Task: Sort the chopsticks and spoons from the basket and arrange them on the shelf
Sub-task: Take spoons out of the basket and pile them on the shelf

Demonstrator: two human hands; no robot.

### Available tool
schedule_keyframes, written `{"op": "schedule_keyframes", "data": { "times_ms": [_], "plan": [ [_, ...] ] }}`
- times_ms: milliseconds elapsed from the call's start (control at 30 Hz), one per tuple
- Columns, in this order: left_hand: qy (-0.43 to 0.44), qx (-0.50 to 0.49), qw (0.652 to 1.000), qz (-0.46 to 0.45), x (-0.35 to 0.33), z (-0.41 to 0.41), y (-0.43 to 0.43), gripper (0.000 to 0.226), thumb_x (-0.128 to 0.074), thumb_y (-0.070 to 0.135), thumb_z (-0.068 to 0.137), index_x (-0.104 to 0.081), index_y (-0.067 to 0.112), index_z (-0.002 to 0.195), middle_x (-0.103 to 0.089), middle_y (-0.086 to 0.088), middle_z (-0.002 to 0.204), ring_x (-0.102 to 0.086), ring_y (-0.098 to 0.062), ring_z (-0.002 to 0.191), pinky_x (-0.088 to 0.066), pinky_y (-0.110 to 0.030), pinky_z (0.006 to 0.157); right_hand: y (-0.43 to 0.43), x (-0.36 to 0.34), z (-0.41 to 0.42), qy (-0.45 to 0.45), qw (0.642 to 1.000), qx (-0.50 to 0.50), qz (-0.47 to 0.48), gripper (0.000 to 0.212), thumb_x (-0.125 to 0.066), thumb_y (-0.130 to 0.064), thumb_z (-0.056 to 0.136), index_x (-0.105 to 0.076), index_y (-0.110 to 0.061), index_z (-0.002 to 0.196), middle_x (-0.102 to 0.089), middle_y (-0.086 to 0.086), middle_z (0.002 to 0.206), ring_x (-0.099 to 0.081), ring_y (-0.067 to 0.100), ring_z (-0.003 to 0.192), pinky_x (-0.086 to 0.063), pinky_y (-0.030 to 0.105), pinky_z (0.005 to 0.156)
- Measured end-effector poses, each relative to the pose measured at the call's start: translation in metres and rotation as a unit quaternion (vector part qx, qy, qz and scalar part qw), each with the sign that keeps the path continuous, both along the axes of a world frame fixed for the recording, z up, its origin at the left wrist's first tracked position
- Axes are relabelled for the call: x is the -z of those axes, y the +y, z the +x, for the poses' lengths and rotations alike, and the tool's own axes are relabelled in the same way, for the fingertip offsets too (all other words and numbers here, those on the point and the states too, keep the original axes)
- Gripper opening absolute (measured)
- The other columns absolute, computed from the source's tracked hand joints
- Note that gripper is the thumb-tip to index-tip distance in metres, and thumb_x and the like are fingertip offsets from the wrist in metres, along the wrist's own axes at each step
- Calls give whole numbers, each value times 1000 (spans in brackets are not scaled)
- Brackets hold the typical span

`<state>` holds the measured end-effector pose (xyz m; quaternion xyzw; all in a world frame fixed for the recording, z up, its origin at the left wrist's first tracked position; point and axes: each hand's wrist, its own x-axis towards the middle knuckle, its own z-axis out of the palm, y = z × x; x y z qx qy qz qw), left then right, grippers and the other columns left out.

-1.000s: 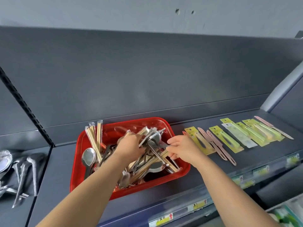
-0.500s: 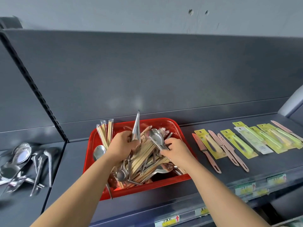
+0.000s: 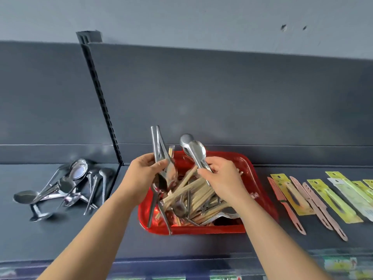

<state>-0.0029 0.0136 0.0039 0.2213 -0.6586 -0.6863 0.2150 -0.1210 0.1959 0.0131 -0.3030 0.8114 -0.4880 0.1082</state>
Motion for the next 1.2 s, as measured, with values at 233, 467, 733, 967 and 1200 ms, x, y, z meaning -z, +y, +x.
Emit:
{"op": "schedule_keyframes", "data": {
  "times_ms": [233,467,733,967,1200],
  "plan": [
    [-40,-145,989,11,8,88,-97,7,-69,14,85,-73,9,82,-68,-17,83,-58,-29,75,-45,-44,78,-109,-3,68,1,995,-101,6,14,-65,-19,84,-65,-5,88,-64,11,67,-48,20,56,-38,31,57],
    [-157,-220,962,-26,33,148,-186,14,-68,9,85,-66,6,72,-63,-7,61,-54,-18,50,-43,-23,51,-218,34,134,-31,991,-122,55,15,-63,-15,84,-64,-1,90,-51,0,58,-35,13,51,-28,29,50],
    [-279,-167,938,-119,59,159,-248,25,-70,13,79,-53,6,63,-45,3,44,-37,-12,38,-30,-21,43,-282,75,165,-29,991,-43,126,21,-66,-23,85,-64,-10,101,-70,6,88,-63,27,78,-51,36,71],
    [-294,-126,926,-200,72,163,-268,23,-78,19,71,-62,12,87,-66,7,68,-61,-12,54,-38,-20,49,-295,87,172,-3,990,16,138,29,-47,-13,96,-63,-10,121,-68,6,108,-60,22,89,-48,32,82],
    [-284,-138,917,-245,79,171,-267,49,-75,20,78,-54,11,122,-56,-7,108,-50,-20,93,-38,-28,77,-292,95,190,3,992,37,122,29,-46,0,94,-64,-4,116,-56,9,113,-57,21,97,-40,19,86]
  ]
}}
